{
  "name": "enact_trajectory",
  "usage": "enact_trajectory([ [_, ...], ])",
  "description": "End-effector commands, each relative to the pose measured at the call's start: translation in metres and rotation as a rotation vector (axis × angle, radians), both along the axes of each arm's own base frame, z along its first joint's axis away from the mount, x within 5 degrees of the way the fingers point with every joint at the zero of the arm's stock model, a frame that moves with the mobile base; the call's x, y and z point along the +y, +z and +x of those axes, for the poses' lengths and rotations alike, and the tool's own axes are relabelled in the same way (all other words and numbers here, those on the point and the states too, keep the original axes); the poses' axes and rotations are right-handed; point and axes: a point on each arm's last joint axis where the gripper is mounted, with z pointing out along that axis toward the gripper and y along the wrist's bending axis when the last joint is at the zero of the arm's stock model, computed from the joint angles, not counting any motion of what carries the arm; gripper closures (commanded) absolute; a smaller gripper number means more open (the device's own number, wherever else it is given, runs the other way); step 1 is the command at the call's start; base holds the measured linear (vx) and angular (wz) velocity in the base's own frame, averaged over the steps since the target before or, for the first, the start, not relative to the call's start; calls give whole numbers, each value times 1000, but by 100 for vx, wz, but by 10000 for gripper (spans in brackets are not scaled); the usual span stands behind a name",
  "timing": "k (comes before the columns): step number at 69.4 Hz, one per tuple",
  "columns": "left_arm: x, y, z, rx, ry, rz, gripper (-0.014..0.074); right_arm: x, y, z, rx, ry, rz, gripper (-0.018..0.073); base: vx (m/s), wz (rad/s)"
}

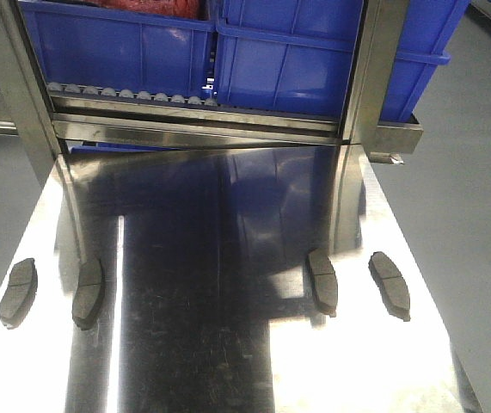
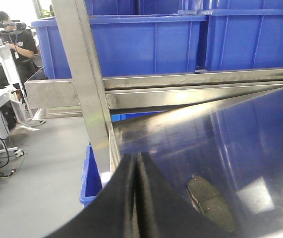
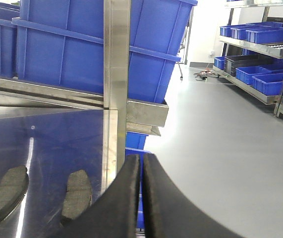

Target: Move and align brake pads A on conveyor

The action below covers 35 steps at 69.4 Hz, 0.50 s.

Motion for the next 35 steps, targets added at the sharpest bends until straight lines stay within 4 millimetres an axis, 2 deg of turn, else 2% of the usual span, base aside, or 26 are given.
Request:
enact_trajectory([
  [1,-1,-3,0,-31,-8,-17,602,0,6,-1,-82,1,-16,561,0,0],
  [35,-1,-3,0,-31,-8,-17,602,0,6,-1,-82,1,-16,561,0,0],
])
